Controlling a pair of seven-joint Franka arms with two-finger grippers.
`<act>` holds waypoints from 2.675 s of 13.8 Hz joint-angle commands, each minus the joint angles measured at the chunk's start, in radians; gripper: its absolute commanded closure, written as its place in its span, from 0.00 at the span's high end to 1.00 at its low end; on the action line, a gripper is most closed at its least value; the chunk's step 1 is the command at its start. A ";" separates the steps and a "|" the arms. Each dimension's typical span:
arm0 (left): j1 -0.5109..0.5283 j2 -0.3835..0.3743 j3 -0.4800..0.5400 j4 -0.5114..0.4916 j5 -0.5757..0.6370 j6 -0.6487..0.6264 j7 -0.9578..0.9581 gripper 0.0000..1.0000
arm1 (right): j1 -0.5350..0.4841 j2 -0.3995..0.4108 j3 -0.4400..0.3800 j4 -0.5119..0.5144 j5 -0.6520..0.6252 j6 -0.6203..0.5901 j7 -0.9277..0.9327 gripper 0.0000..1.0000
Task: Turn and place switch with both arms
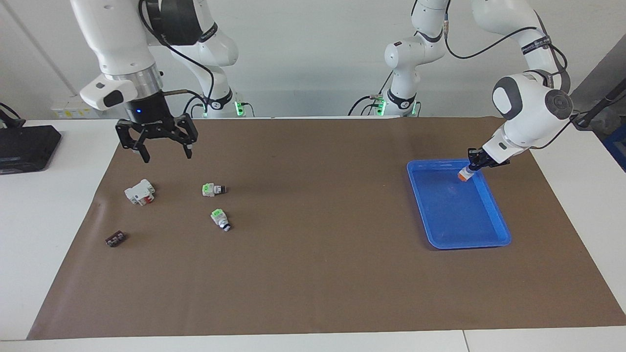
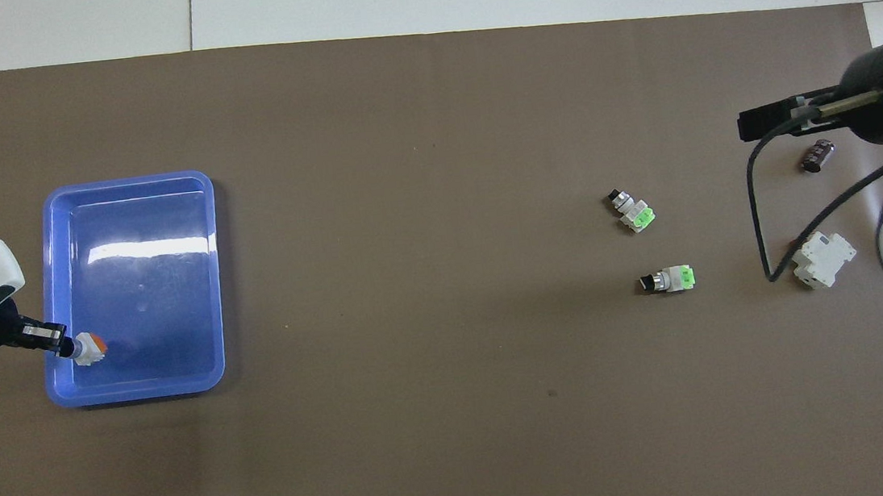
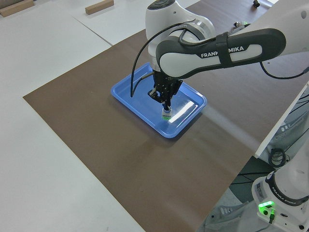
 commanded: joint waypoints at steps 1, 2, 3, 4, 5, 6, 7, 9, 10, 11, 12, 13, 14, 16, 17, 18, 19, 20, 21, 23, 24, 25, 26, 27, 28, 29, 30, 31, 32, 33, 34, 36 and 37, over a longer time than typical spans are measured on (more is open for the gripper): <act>0.010 -0.010 -0.007 -0.019 0.039 0.026 -0.018 0.00 | 0.125 -0.011 -0.194 0.061 -0.006 -0.137 0.020 1.00; 0.010 -0.010 -0.007 -0.016 0.044 0.026 -0.018 0.00 | 0.125 -0.008 -0.196 0.075 0.008 -0.212 0.029 1.00; 0.010 -0.007 -0.007 -0.007 0.044 0.023 -0.018 0.00 | 0.114 -0.011 -0.204 0.081 0.018 -0.246 0.032 1.00; 0.009 -0.005 -0.007 -0.001 0.044 0.022 -0.018 0.17 | 0.107 -0.013 -0.207 0.076 0.020 -0.251 0.032 1.00; 0.009 -0.001 -0.007 0.006 0.045 0.020 -0.018 0.35 | 0.105 -0.027 -0.208 0.052 0.021 -0.246 0.035 1.00; 0.009 0.004 -0.007 0.019 0.044 0.016 -0.016 0.38 | 0.110 -0.047 -0.210 0.015 0.021 -0.242 0.056 1.00; 0.006 0.010 -0.009 0.042 0.044 0.006 -0.016 0.38 | 0.119 -0.054 -0.208 0.004 0.020 -0.246 0.119 1.00; -0.007 0.033 -0.009 0.105 0.044 -0.027 -0.018 0.42 | 0.119 -0.050 -0.202 0.006 0.011 -0.248 0.135 1.00; -0.011 0.050 -0.009 0.148 0.045 -0.053 -0.018 0.42 | 0.119 -0.045 -0.198 0.010 0.002 -0.253 0.133 1.00; -0.020 0.070 -0.011 0.192 0.045 -0.079 -0.022 0.41 | 0.119 -0.042 -0.197 0.015 -0.002 -0.263 0.132 1.00; -0.046 0.087 -0.011 0.238 0.044 -0.107 -0.035 0.41 | 0.117 -0.042 -0.197 0.016 -0.018 -0.278 0.114 1.00; -0.078 0.105 -0.011 0.287 0.045 -0.139 -0.076 0.41 | 0.120 -0.042 -0.197 0.016 -0.028 -0.282 0.098 1.00; -0.109 0.123 -0.011 0.333 0.045 -0.168 -0.131 0.41 | 0.125 -0.041 -0.196 0.016 -0.026 -0.280 0.098 1.00; -0.170 0.147 -0.011 0.403 0.044 -0.214 -0.197 0.41 | 0.127 -0.039 -0.196 0.016 -0.014 -0.276 0.097 1.00; -0.197 0.156 -0.011 0.430 0.042 -0.233 -0.220 0.41 | 0.127 -0.039 -0.196 0.016 -0.009 -0.268 0.097 1.00; -0.221 0.163 -0.011 0.455 0.038 -0.253 -0.251 0.41 | 0.127 -0.039 -0.197 0.016 -0.009 -0.266 0.097 1.00; -0.246 0.168 -0.011 0.479 0.033 -0.279 -0.283 0.41 | 0.127 -0.041 -0.196 0.015 -0.009 -0.266 0.097 1.00; -0.266 0.168 -0.012 0.505 0.030 -0.305 -0.305 0.41 | 0.134 -0.042 -0.197 0.012 -0.009 -0.266 0.103 1.00; -0.281 0.168 -0.012 0.533 0.028 -0.335 -0.320 0.41 | 0.146 -0.044 -0.204 0.010 -0.009 -0.268 0.103 1.00; -0.287 0.159 -0.017 0.576 0.016 -0.379 -0.329 0.41 | 0.148 -0.042 -0.205 0.010 -0.009 -0.268 0.103 1.00; -0.287 0.154 -0.015 0.598 -0.007 -0.405 -0.331 0.41 | 0.148 -0.042 -0.205 0.010 -0.009 -0.268 0.103 1.00; -0.286 0.148 -0.014 0.619 -0.019 -0.432 -0.331 0.41 | 0.148 -0.042 -0.205 0.010 -0.009 -0.268 0.103 1.00; -0.284 0.132 -0.006 0.631 -0.019 -0.452 -0.331 0.41 | 0.148 -0.042 -0.205 0.010 -0.009 -0.268 0.103 1.00; -0.278 0.101 -0.004 0.632 -0.019 -0.458 -0.329 0.42 | 0.148 -0.042 -0.205 0.010 -0.009 -0.268 0.103 1.00; -0.274 0.061 -0.004 0.630 -0.019 -0.457 -0.329 0.45 | 0.147 -0.042 -0.205 0.009 -0.009 -0.268 0.103 1.00; -0.272 0.024 -0.004 0.621 -0.019 -0.457 -0.335 0.59 | 0.147 -0.042 -0.205 0.009 -0.009 -0.268 0.104 1.00; -0.269 -0.003 -0.004 0.606 -0.016 -0.458 -0.354 0.90 | 0.148 -0.042 -0.204 0.009 -0.009 -0.268 0.104 1.00; -0.269 -0.023 -0.004 0.584 -0.016 -0.454 -0.374 1.00 | 0.148 -0.042 -0.205 0.007 -0.009 -0.268 0.104 1.00; -0.269 -0.033 -0.004 0.575 -0.016 -0.454 -0.391 1.00 | 0.148 -0.042 -0.205 0.006 -0.009 -0.268 0.104 1.00; -0.266 -0.036 -0.004 0.569 -0.016 -0.451 -0.406 1.00 | 0.145 -0.042 -0.205 0.007 -0.009 -0.268 0.103 1.00; -0.254 -0.036 -0.004 0.564 -0.019 -0.440 -0.411 1.00 | 0.144 -0.042 -0.205 0.007 -0.009 -0.265 0.101 1.00; -0.243 -0.034 -0.004 0.562 -0.021 -0.388 -0.409 1.00 | 0.140 -0.045 -0.205 -0.002 -0.009 -0.256 0.103 1.00; -0.240 -0.033 -0.004 0.561 -0.021 -0.370 -0.409 1.00 | 0.140 -0.047 -0.205 -0.002 -0.009 -0.266 0.106 1.00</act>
